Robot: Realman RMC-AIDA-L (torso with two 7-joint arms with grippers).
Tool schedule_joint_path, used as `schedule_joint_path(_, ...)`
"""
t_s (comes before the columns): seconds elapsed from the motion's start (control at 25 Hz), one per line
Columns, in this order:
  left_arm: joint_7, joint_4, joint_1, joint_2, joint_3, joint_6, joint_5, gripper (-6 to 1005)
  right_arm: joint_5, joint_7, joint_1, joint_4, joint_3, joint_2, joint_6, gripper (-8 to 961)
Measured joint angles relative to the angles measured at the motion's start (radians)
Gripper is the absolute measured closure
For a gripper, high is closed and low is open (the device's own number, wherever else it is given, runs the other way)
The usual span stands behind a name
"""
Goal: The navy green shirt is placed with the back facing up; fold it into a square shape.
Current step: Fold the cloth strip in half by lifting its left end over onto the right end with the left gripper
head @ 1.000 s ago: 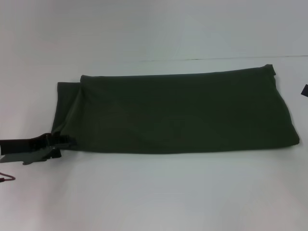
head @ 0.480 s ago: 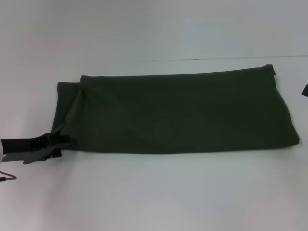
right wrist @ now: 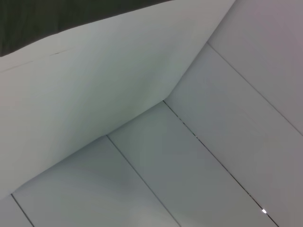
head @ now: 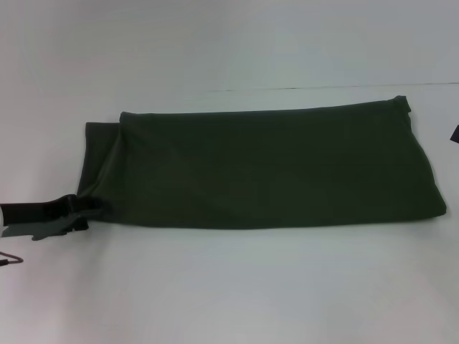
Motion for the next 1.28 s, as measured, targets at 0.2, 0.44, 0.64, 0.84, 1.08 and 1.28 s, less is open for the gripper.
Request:
schedule_joint_path(0.2,0.0,0.0,-0.011,0.003,0.001,-0.023,0.0,318,0.0,0.0,0.0,0.0,0.006,0.001,-0.003,41)
schedule_joint_path(0.44,0.002,-0.014,-0.027,0.003,0.003,-0.035,0.0,319,0.0,0.0,-0.001,0.0,0.008,0.002,-0.006,41)
schedule_joint_path(0.64,-0.001,-0.012,-0.028,0.003,0.01,-0.035,0.0,318,0.0,0.0,-0.003,0.0,0.009,0.002,-0.008,41)
schedule_joint_path(0.84,-0.002,-0.006,-0.023,0.004,0.007,-0.029,-0.001,319,0.0,0.0,-0.003,0.0,0.009,0.002,-0.009,41)
schedule_joint_path(1.08,-0.01,0.012,-0.012,0.008,0.006,0.0,0.0,319,0.0,0.0,-0.003,0.0,0.008,0.002,-0.009,42)
schedule_joint_path(1.28,-0.033,0.046,0.009,0.01,0.006,0.038,0.005,318,0.0,0.0,-0.003,0.0,0.008,0.001,-0.009,42)
